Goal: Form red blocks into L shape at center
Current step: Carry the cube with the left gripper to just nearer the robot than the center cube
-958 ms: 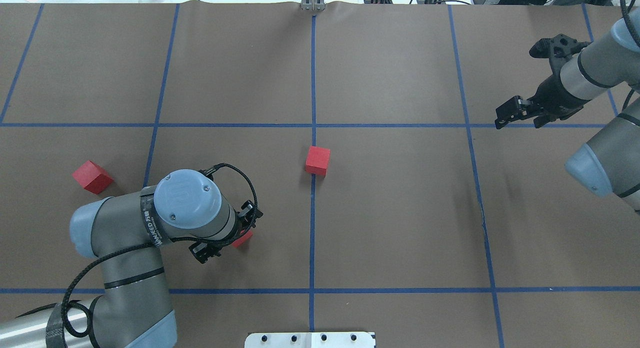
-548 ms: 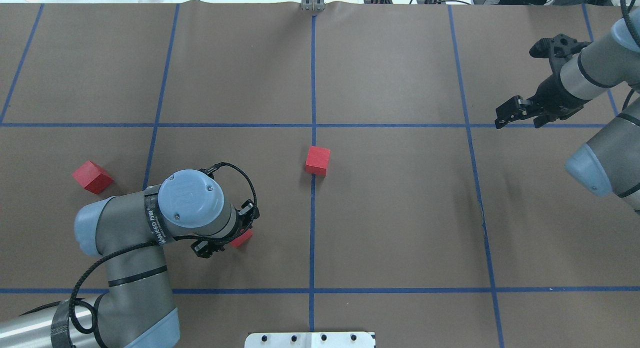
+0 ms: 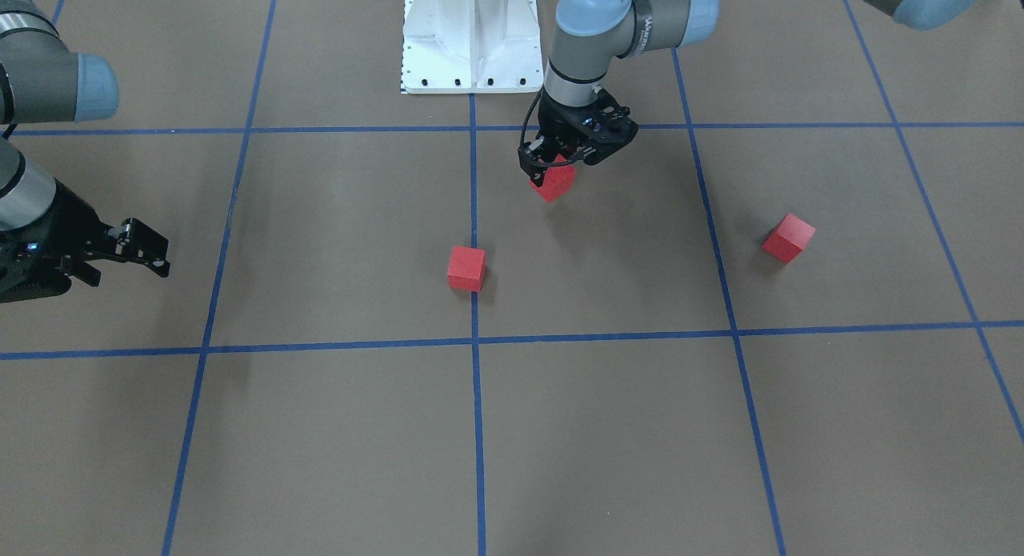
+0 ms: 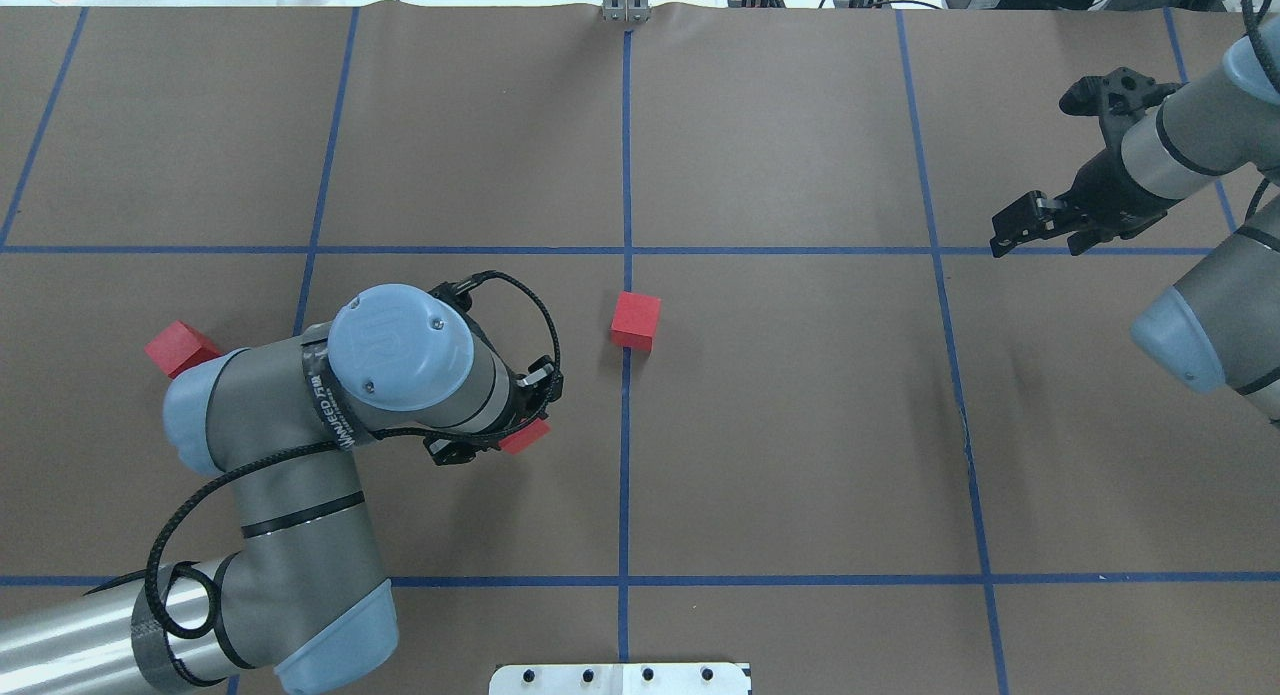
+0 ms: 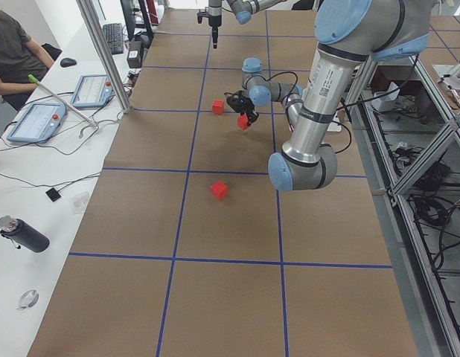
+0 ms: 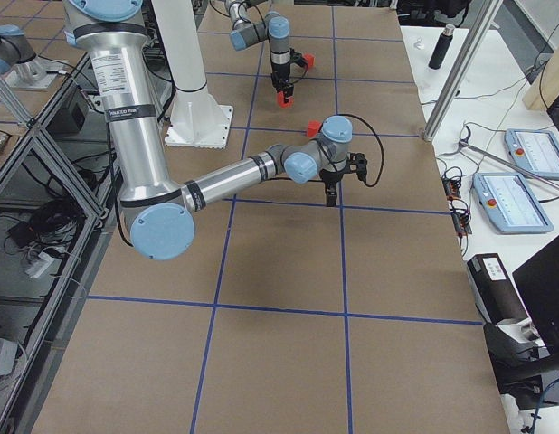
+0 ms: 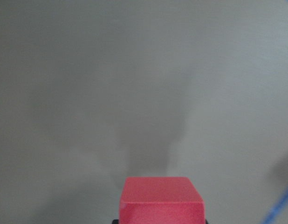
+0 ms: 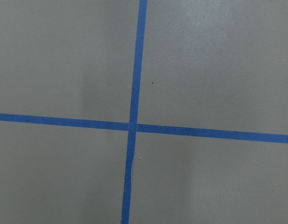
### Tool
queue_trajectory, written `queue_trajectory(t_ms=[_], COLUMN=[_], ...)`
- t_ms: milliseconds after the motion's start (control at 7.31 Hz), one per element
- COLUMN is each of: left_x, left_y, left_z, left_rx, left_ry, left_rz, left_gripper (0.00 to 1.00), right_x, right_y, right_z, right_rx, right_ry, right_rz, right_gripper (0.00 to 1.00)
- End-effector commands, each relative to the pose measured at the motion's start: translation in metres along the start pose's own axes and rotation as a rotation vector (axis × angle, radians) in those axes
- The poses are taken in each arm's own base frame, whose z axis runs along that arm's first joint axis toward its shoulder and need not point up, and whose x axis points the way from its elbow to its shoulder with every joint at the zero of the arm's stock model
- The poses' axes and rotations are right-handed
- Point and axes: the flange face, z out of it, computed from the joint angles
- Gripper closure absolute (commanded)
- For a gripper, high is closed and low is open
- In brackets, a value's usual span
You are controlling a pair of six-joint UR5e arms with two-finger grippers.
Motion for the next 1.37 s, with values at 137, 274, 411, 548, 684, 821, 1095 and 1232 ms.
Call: queue_trajectory(t_ms=[137,274,411,548,684,821,1095,1232], left_x=[0.035,0.05,0.076,0.085,0.093,0.093,0.107,0.114], left_y=[0.01,0.015,0.022,0.023,0.022,0.018,0.006,0.003], left_z=[0.0,0.026,0.033,0.04,0.04,0.045,0.055,0.056], left_rx=[0.02,0.006,-0.001,-0.003,-0.001,0.003,0.013,0.016], left_ry=[0.017,-0.026,-0.031,-0.043,-0.045,-0.057,-0.076,-0.079], left_rz=[0.515,0.65,0.744,0.771,0.815,0.81,0.794,0.781], left_gripper=[1.0,1.0,1.0,1.0,1.0,1.0,1.0,1.0], right_x=[0.0,0.0,0.001,0.0,-0.001,-0.001,-0.001,-0.002], right_y=[0.0,0.0,0.001,0.0,0.0,0.0,0.0,0.0], right_z=[0.001,0.001,0.001,0.001,0.0,0.0,0.0,0.0], right_rx=[0.0,0.001,0.0,0.001,0.002,0.002,0.002,0.004], right_ry=[0.001,0.0,0.001,0.0,-0.001,-0.001,-0.001,-0.002], right_rz=[-0.003,-0.004,-0.003,-0.004,-0.005,-0.005,-0.005,-0.007], right_gripper=[0.01,0.01,0.01,0.01,0.01,0.01,0.01,0.01])
